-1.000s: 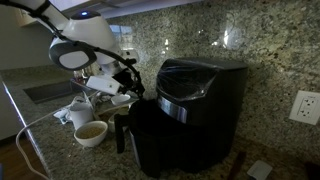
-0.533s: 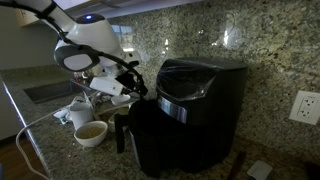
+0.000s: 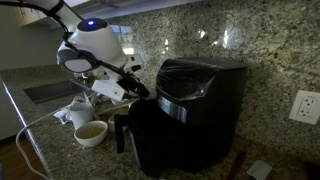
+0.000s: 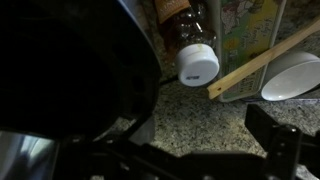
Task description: Open the air fryer, then pick the bottle and put it in
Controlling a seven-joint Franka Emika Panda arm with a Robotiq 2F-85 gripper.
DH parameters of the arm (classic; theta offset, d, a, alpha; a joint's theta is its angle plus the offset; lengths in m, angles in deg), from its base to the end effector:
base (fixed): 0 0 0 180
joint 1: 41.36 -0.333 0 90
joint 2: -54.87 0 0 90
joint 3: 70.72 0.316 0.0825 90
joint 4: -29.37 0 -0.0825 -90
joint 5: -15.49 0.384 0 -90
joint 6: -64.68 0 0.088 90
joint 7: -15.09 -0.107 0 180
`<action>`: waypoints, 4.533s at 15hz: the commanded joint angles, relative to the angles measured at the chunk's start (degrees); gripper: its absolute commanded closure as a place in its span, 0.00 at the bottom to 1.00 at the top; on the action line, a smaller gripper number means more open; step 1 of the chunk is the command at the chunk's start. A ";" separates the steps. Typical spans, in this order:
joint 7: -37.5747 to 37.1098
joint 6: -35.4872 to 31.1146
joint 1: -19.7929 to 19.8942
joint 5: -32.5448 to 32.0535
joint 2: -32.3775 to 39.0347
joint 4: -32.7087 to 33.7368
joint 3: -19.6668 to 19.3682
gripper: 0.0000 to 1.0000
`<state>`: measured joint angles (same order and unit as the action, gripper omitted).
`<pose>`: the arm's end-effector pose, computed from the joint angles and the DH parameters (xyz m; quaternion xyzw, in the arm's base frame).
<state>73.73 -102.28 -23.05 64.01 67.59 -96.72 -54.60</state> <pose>0.5749 -0.0715 0.3240 -0.9489 -0.0843 -0.2942 0.0767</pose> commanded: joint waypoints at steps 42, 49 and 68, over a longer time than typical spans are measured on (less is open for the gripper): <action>-37.90 12.93 -14.47 -42.02 6.34 11.12 -10.34 0.00; -45.00 17.75 -16.14 -49.81 5.07 11.30 -14.04 0.00; -45.02 24.83 -15.87 -51.24 5.36 11.57 -15.21 0.00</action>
<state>30.42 -79.94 -38.46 14.14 73.56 -85.70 -69.03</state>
